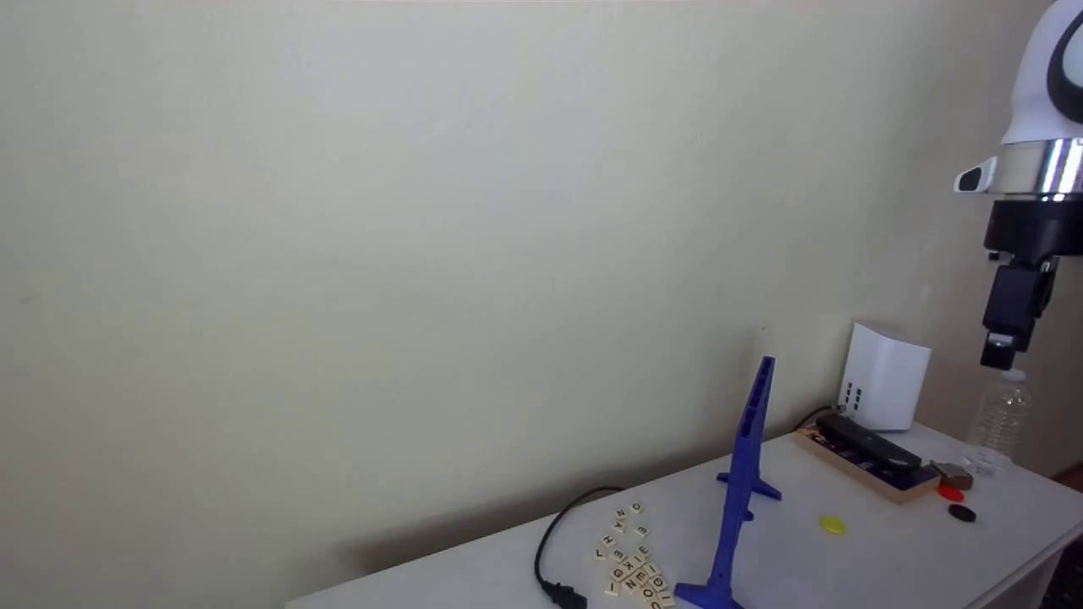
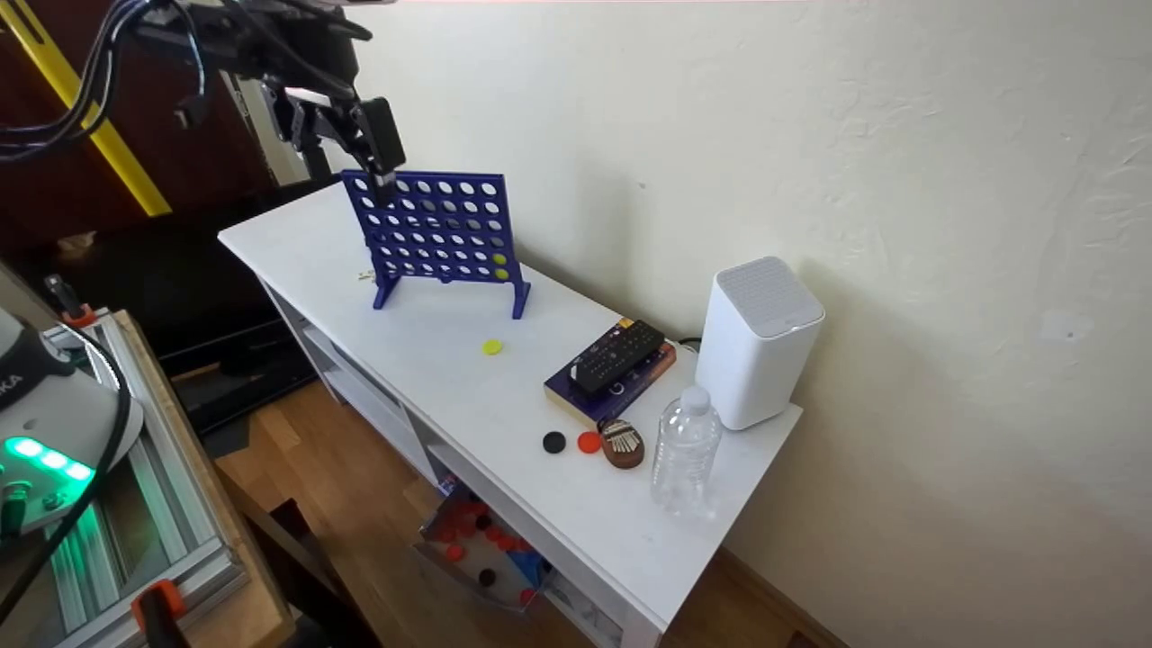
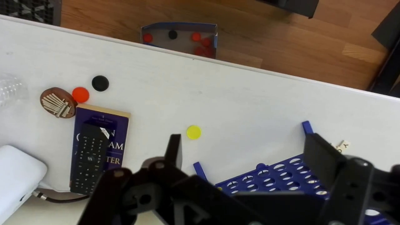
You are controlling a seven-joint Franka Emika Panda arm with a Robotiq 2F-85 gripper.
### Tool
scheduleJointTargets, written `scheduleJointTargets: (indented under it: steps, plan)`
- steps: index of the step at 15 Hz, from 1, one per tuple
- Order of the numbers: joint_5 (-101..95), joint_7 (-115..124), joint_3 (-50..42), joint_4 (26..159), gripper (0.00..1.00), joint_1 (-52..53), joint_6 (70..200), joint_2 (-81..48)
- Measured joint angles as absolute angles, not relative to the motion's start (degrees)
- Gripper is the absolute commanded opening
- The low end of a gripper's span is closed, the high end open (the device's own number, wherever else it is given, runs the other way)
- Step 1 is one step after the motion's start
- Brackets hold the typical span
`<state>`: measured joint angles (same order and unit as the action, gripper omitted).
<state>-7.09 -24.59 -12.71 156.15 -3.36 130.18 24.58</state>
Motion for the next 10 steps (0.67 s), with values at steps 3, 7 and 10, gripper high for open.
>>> scheduleJointTargets:
  steps: [3,7,10]
  plan:
    - [-7.08,-24.94,-12.79,156.15,1.00,-3.36,130.79,23.36]
    - [-7.08,-25.05,-12.80,156.14,1.00,-3.36,130.80,23.38]
    - [-7.08,-24.93,-12.42,156.15,1.00,-3.37,131.22,22.69]
